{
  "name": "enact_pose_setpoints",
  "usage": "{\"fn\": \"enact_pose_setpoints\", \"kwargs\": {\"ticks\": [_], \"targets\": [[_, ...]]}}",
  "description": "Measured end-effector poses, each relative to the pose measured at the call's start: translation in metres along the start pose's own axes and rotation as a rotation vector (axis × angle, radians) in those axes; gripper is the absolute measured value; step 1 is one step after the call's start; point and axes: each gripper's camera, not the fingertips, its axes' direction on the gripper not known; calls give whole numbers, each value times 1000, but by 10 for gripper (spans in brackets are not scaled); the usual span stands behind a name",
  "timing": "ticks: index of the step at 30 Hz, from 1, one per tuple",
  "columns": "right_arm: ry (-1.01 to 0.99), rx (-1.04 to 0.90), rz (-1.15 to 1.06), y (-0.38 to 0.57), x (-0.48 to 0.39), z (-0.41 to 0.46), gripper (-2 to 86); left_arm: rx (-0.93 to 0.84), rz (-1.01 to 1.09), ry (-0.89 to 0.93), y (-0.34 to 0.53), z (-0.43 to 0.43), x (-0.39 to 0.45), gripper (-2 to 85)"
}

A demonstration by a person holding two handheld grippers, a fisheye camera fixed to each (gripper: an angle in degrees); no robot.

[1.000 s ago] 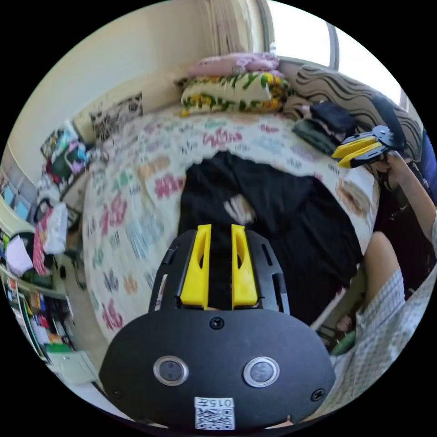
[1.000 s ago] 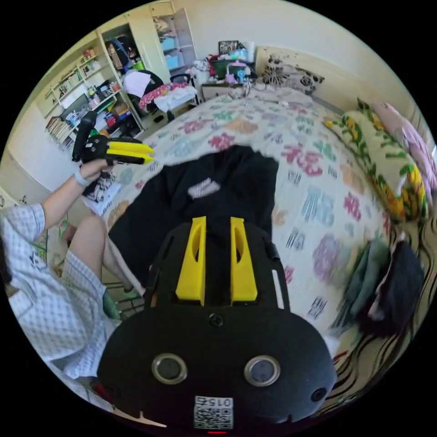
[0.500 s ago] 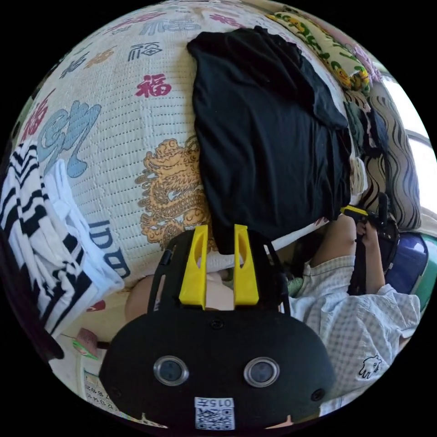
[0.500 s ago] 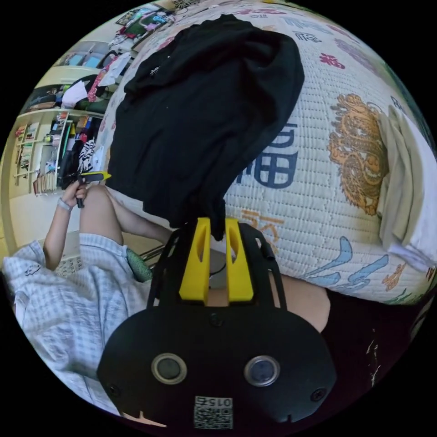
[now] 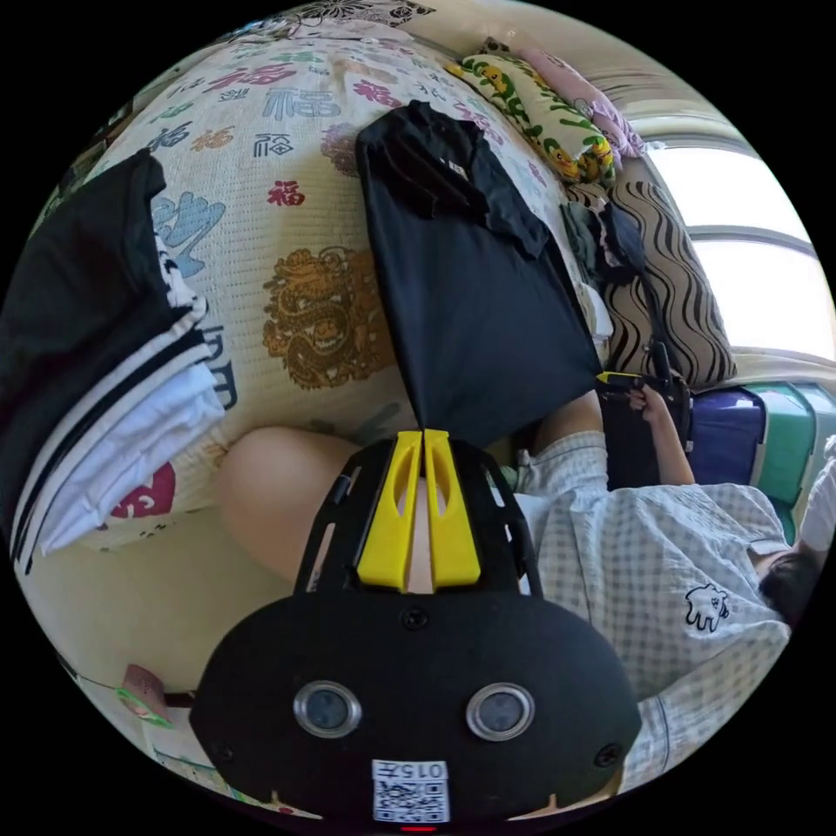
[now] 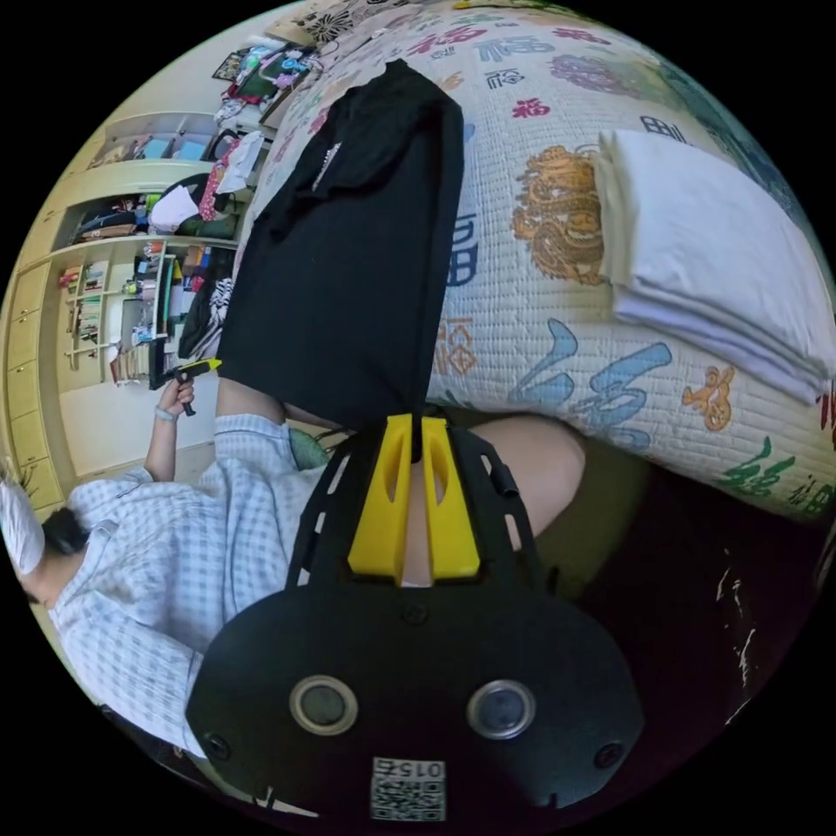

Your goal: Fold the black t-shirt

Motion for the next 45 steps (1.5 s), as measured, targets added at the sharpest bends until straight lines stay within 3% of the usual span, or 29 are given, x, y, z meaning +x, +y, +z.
{"fn": "enact_pose_setpoints", "kwargs": {"ticks": [9,13,15,18,23,28,32,36,41,45], "targets": [[145,-82,-1,-5,-3,25,43,-134,-39,-248,-45,53,20,23],[245,76,-108,-4,-32,-11,63,51,-11,-197,-75,8,52,50],[294,172,-216,-11,-57,-24,73,207,65,-94,-124,-10,88,66],[332,242,-427,-43,-100,-23,86,270,179,0,-213,6,144,82],[563,215,-618,-116,-141,21,99,238,190,-42,-352,66,205,87],[709,112,-630,-155,-132,51,90,105,172,-145,-431,118,230,84],[617,135,-591,-166,-118,42,48,25,176,-199,-458,132,245,16],[394,164,-513,-168,-94,13,29,165,194,-36,-484,89,278,-4],[112,468,-301,-153,-43,-70,15,385,321,94,-568,46,380,-7],[78,693,-103,-134,5,-122,11,529,504,279,-656,66,502,-5]]}}
